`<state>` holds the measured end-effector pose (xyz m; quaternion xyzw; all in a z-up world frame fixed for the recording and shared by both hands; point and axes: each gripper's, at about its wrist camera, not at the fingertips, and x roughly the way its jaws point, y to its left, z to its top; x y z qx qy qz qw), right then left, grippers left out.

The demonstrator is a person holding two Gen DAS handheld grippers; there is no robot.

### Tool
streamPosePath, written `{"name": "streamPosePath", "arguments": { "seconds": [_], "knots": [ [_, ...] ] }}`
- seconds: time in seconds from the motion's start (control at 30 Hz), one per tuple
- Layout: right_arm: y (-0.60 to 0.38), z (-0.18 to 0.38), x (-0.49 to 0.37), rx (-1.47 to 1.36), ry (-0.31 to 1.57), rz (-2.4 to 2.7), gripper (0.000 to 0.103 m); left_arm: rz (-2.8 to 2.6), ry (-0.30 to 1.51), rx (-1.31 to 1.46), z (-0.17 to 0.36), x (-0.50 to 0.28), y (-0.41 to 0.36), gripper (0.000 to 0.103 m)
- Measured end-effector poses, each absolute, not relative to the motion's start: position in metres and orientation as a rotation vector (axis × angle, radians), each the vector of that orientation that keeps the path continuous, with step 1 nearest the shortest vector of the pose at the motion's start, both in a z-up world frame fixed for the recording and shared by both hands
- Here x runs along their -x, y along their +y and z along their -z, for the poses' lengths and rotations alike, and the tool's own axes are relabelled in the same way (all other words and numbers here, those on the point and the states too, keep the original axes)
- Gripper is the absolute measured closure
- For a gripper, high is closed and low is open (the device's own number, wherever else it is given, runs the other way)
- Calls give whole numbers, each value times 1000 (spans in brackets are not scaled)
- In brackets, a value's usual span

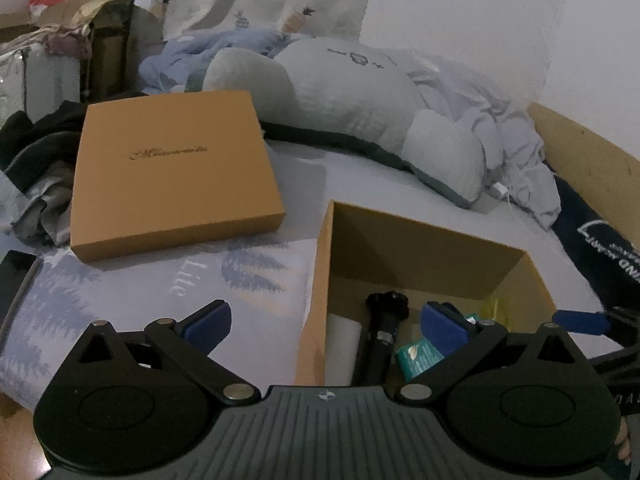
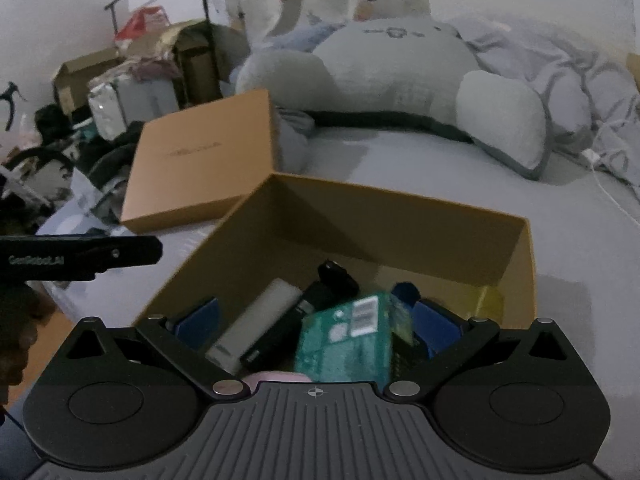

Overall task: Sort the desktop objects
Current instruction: 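Withdraw the right gripper up out of the cardboard box, then move both grippers to the orange Miaoweilu box and grip its edges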

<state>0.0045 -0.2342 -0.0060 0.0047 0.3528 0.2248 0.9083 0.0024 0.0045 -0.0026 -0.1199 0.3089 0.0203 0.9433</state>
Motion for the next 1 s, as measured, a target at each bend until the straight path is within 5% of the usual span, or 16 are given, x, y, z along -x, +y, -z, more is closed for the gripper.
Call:
{"name": "streamPosePath", "arguments": {
  "seconds": [1.0],
  "knots": [
    [-86, -73, -121, 53, 688, -694, 0, -326, 485, 357, -49, -26, 158, 0]
  ]
}}
